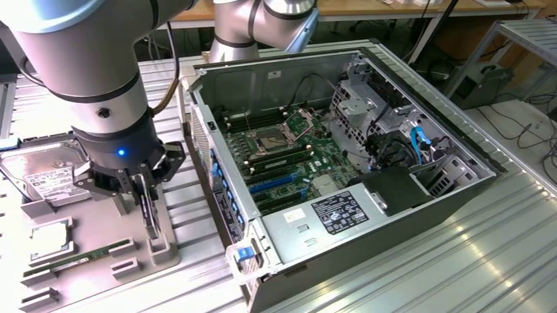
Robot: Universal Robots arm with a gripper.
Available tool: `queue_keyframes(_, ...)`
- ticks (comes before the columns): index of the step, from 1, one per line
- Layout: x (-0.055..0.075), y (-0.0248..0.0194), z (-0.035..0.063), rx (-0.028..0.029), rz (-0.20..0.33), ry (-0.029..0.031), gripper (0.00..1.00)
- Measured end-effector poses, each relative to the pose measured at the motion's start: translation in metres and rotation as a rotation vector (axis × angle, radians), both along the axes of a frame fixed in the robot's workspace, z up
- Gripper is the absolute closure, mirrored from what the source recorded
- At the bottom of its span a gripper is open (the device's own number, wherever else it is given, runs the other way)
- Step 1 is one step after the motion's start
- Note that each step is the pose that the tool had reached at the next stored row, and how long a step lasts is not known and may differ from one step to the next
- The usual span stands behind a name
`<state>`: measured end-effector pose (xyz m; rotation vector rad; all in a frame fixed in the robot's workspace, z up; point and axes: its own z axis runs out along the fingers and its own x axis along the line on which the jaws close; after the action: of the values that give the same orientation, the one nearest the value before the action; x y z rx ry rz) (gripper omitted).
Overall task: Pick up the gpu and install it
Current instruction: 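Pick up the gpu and move the gpu toward the slot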
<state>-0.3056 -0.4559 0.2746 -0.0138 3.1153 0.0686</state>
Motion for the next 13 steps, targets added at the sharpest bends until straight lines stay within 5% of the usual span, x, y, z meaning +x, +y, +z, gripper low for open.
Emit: queue_keyframes(13,0.0,0.0,0.0143,0.001,0.0,0.0,0.73)
